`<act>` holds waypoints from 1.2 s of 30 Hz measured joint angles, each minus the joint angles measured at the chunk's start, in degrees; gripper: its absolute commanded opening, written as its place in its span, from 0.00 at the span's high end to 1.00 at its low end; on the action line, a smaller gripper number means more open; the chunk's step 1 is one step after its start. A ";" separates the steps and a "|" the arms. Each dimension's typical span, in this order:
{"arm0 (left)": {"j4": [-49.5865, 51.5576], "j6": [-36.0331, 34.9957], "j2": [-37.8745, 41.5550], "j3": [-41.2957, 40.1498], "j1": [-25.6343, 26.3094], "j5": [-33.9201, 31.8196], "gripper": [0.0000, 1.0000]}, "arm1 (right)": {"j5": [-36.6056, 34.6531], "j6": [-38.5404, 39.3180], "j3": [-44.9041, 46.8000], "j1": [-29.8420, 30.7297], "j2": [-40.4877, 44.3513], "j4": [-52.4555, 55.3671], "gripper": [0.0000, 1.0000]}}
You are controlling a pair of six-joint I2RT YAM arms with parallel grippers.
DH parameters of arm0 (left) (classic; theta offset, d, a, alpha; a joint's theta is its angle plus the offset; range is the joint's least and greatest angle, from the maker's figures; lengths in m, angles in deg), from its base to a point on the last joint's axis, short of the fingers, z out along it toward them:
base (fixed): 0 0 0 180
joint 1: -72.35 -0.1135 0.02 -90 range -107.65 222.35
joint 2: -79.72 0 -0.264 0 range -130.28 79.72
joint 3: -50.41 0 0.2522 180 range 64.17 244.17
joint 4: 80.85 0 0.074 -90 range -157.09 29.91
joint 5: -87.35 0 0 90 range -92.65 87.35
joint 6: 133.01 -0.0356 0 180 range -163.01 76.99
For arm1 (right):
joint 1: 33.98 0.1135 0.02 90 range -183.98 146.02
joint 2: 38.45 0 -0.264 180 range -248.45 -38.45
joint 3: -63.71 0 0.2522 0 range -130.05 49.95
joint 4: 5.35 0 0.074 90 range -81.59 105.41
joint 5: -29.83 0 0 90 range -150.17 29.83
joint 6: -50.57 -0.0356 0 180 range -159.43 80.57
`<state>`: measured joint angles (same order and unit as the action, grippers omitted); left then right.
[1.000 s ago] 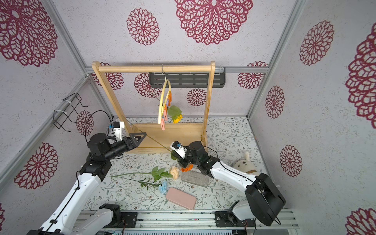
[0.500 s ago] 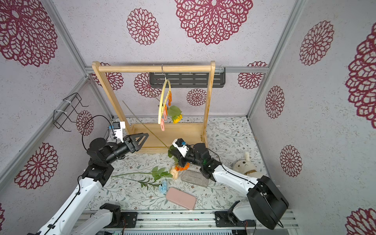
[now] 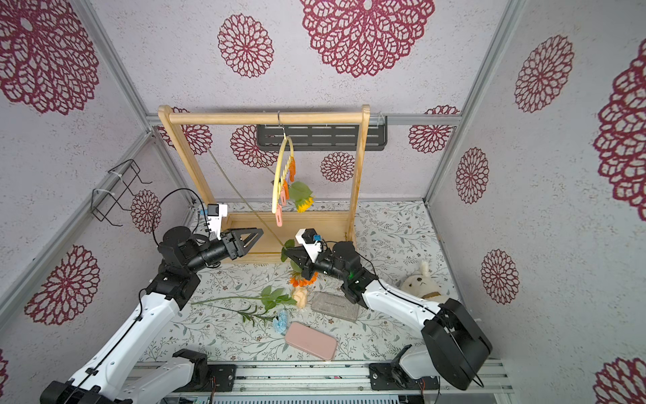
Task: Dry the flowers on a clothes hanger
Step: Pick up the flower at the center of the board.
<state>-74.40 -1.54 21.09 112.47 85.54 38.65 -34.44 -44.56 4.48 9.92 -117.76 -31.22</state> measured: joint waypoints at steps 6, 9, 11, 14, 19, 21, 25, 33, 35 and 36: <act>2.01 -0.92 -1.01 2.21 0.07 0.63 0.54 | 1.66 -0.52 -2.23 0.90 -2.75 -0.33 1.00; 3.13 -1.07 -3.08 4.11 0.09 1.79 0.66 | 2.21 -0.52 -2.86 1.31 -3.30 -0.33 1.00; 3.82 -1.18 -4.37 4.90 0.15 2.43 0.78 | 2.84 -0.52 -3.23 1.42 -3.63 -0.33 1.00; 4.70 -1.33 -5.40 5.16 0.31 3.32 0.92 | 3.28 -0.57 -3.69 1.49 -4.42 -0.22 1.00; 5.60 -2.36 -5.62 5.18 0.33 2.91 1.00 | 3.69 -0.57 -3.69 1.53 -4.90 -0.09 0.91; 5.66 -2.84 -5.62 5.18 0.33 2.80 1.00 | 3.69 -0.59 -3.69 1.53 -4.90 -0.09 0.85; 7.45 -4.35 -5.66 5.88 0.33 2.80 1.00 | 4.17 -0.11 -3.56 1.53 -4.85 -0.22 0.63; 9.84 -6.75 -6.78 9.66 0.33 4.26 1.00 | 8.20 1.49 -1.77 0.90 -1.92 0.79 0.48; 10.03 -7.34 -7.23 9.86 0.33 4.87 1.00 | 9.20 1.55 -1.90 0.85 -1.20 1.53 0.48; 10.23 -7.76 -7.41 9.86 0.33 4.96 1.00 | 9.53 1.57 -2.05 0.76 -0.87 1.99 0.48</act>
<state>-64.17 -9.30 13.68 122.32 85.87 43.61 -24.91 -42.98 2.42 10.68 -118.63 -29.23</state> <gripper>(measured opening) 0.054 0.520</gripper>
